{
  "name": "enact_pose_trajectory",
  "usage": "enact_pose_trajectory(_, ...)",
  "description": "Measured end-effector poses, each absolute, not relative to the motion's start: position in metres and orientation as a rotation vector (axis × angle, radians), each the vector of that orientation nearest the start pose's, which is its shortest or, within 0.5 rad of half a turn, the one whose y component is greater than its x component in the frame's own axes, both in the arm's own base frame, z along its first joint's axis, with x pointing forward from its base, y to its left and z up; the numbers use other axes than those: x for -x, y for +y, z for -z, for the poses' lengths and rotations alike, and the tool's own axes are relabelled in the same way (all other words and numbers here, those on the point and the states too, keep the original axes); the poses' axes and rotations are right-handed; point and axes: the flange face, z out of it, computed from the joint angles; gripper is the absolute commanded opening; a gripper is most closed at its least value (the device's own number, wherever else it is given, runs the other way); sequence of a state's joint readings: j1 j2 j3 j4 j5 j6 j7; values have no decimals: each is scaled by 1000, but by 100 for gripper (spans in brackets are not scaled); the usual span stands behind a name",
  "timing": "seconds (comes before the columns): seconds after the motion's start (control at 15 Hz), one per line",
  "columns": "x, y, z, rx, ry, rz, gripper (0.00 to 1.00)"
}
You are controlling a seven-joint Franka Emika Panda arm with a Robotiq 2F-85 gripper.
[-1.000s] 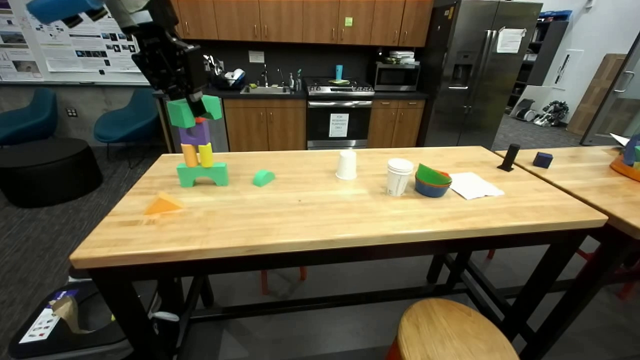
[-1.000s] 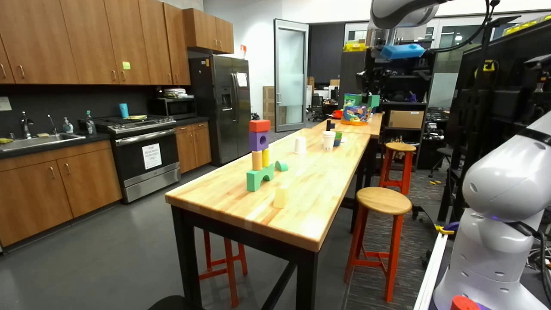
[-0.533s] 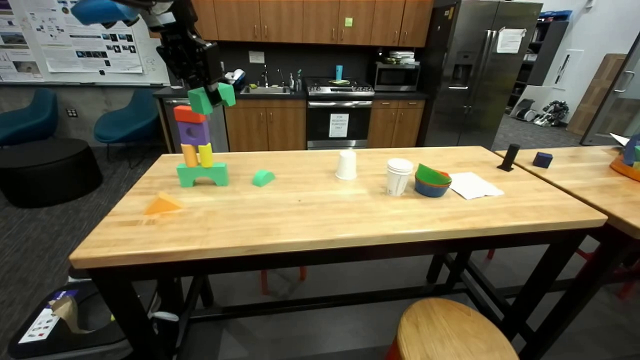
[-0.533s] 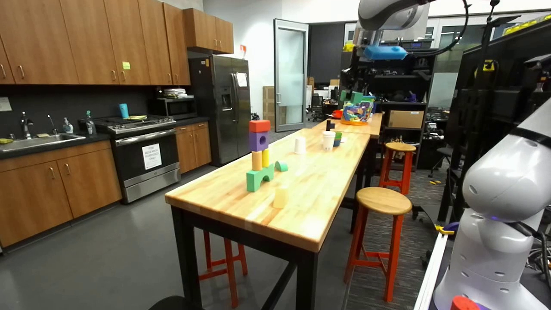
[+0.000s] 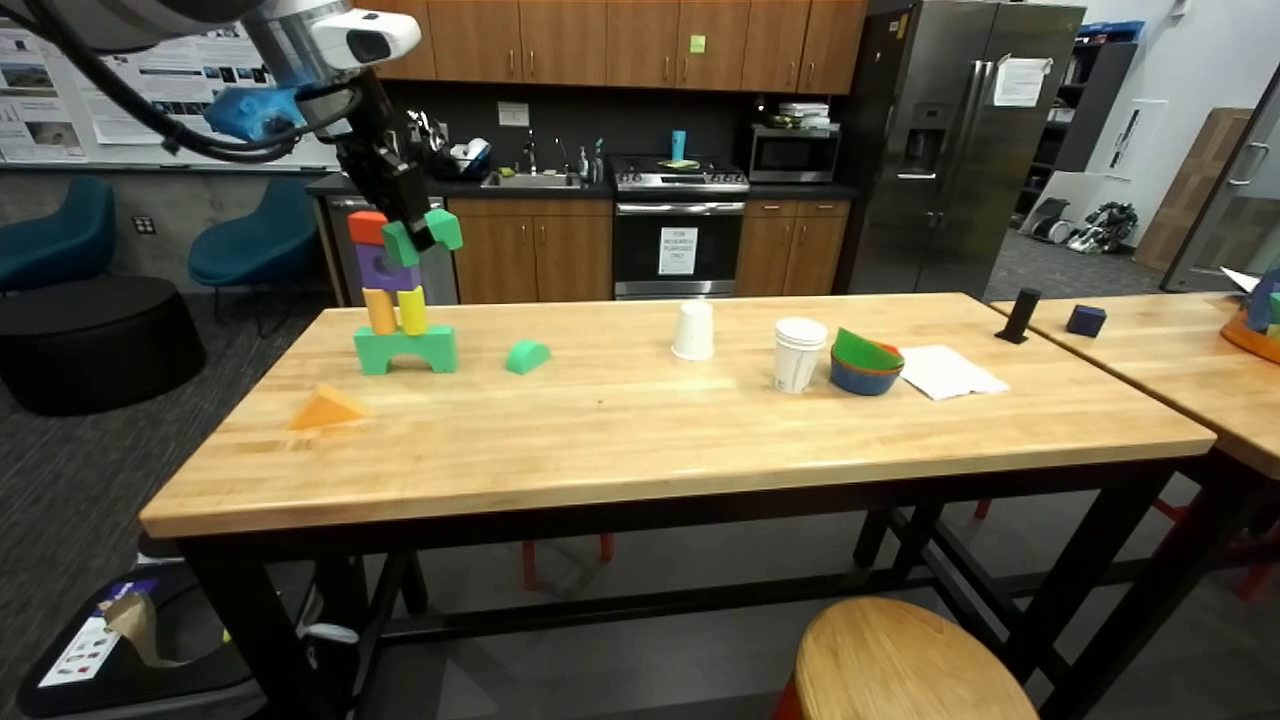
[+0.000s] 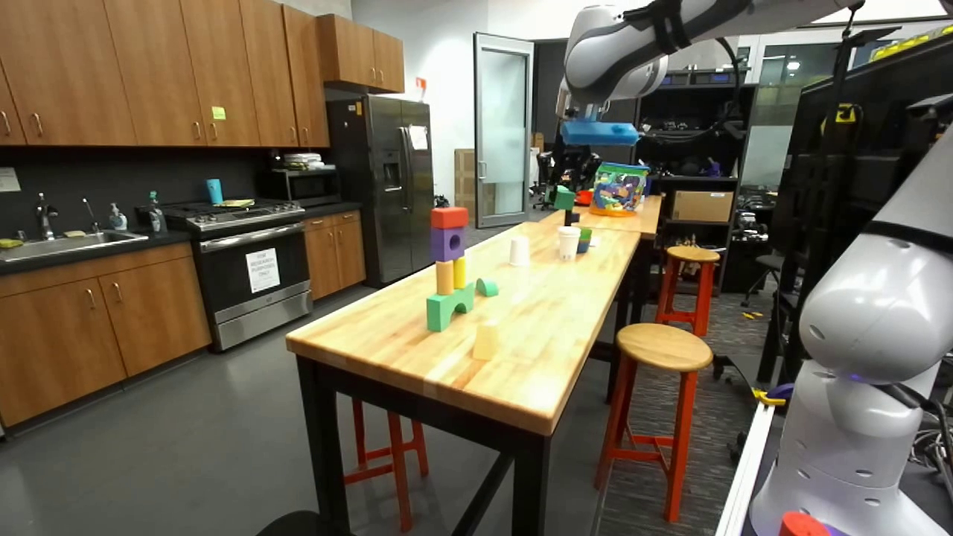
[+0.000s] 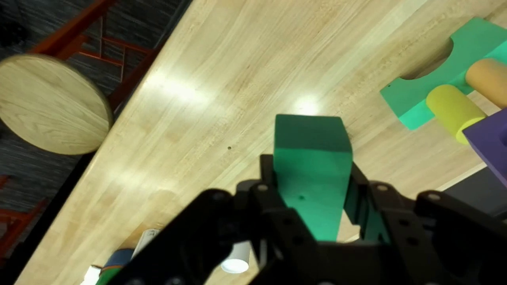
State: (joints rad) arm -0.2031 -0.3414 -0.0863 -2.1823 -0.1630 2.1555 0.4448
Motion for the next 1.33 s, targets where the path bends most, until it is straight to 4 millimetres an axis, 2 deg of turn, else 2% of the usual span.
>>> enact_pose_trajectory(0.33,-455,-139,-569,2861,1305,558,16)
enact_pose_trajectory(0.47,-455,-135,-573,2826,1352,570,16)
enact_pose_trajectory(0.6,-455,-132,-572,2841,1322,564,16)
enact_pose_trajectory(0.73,-452,-129,-562,2921,1199,512,16)
enact_pose_trajectory(0.93,-431,-133,-533,3030,1053,342,16)
enact_pose_trajectory(1.07,-413,-140,-519,3061,1033,302,16)
enact_pose_trajectory(1.33,-390,-143,-507,3062,1022,312,16)
